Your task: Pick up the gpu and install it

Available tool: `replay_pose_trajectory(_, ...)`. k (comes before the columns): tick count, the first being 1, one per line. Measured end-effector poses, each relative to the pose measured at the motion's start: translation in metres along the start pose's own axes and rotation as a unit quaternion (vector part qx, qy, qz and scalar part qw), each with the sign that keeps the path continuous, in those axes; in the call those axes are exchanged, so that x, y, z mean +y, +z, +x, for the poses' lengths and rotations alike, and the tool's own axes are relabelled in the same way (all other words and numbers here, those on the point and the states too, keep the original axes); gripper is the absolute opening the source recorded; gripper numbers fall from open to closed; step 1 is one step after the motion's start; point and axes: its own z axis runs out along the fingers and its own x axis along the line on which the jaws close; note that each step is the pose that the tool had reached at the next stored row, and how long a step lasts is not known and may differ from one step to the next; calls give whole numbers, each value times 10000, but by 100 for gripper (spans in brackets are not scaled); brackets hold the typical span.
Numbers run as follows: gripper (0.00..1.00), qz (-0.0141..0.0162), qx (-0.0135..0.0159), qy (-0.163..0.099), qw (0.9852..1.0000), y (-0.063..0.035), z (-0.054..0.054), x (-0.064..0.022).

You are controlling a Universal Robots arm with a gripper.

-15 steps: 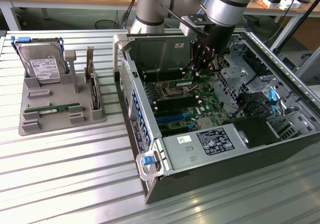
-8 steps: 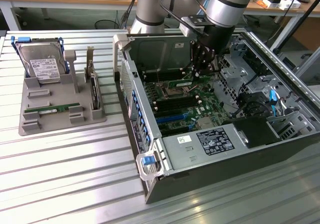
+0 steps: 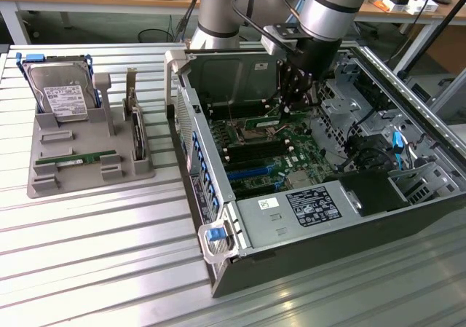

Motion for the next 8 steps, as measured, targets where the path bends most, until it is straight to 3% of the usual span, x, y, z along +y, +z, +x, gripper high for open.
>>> replay_pose_trajectory(8,12,0,0,0,10000,21,0,-1)
